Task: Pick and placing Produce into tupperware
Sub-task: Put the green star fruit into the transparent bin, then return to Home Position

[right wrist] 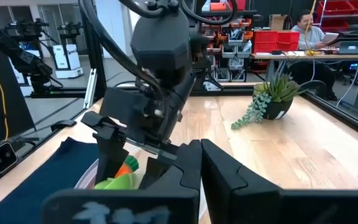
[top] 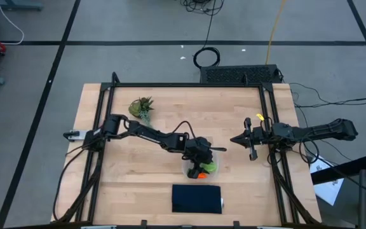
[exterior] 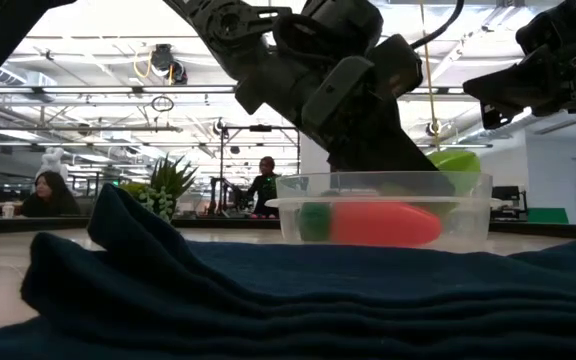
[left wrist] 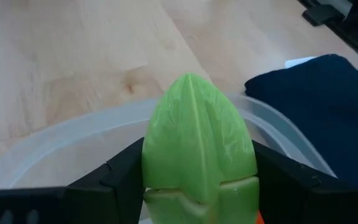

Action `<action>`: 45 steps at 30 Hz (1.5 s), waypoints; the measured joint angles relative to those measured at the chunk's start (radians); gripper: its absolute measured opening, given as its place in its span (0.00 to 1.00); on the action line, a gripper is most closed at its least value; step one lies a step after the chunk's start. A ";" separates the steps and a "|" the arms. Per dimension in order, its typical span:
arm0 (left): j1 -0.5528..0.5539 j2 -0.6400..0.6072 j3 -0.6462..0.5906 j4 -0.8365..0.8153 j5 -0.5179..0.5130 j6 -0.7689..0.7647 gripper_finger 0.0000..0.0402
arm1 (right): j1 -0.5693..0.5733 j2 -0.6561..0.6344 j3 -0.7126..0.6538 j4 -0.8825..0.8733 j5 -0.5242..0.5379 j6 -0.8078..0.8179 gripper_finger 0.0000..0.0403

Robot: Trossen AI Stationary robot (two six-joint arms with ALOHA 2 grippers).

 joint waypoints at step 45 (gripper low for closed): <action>0.008 0.005 0.000 -0.017 0.045 0.030 0.73 | 0.000 0.000 0.000 -0.001 0.000 0.000 0.00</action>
